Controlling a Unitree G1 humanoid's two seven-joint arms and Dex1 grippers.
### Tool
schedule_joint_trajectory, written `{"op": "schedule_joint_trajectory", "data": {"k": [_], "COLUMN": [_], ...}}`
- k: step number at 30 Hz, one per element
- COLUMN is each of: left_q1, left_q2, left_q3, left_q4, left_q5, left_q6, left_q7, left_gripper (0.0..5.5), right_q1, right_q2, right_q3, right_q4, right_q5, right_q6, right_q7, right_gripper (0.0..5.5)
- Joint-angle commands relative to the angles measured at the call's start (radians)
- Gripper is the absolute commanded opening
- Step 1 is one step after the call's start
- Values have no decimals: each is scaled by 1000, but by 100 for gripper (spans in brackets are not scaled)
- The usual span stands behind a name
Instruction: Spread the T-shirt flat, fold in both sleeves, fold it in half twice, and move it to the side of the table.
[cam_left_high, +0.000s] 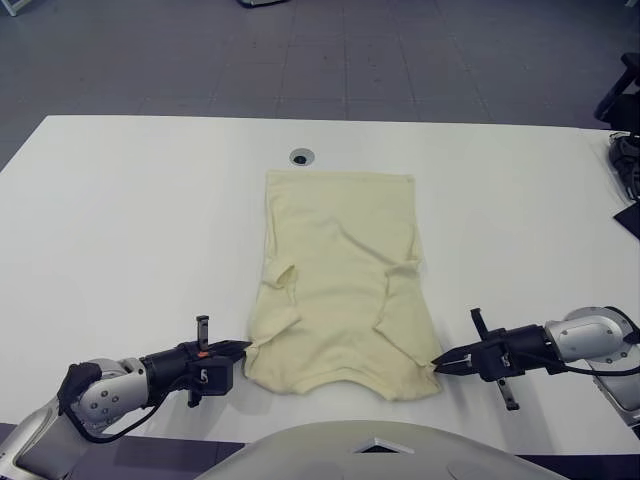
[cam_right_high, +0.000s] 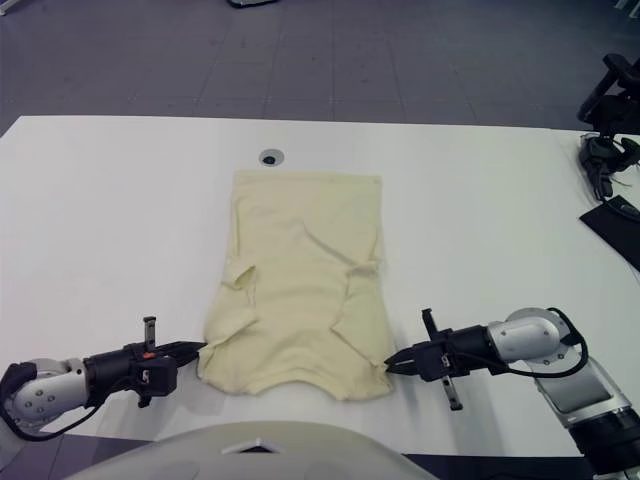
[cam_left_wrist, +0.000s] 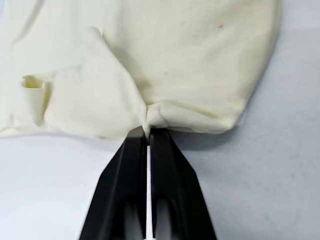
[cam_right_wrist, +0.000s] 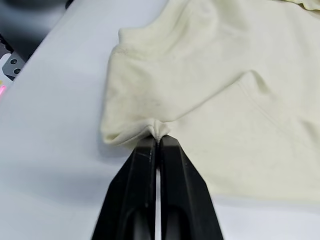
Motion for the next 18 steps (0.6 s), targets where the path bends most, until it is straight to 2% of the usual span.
{"op": "schedule_joint_trajectory", "data": {"k": [1,9,18], "left_q1": [19,97,149], "left_q2": [38,38,-35], "left_q3": [128,437,613], "left_q4": [-81,-305,-339], "left_q5": [-214,-519,-488], "left_q6": [117,246,261], "left_q7": [-96,-270,-359], "left_gripper": [0,0,0], "right_q1": [-47,-55,3], "right_q2": [21,39,46], "right_q3": [-46,-133,-306], "right_q4": [-11,-119,-212], "right_q5": [143,374,554], "right_q6": [76,229,323], "right_q7": [14,26,42], "right_gripper": [3,3,3]}}
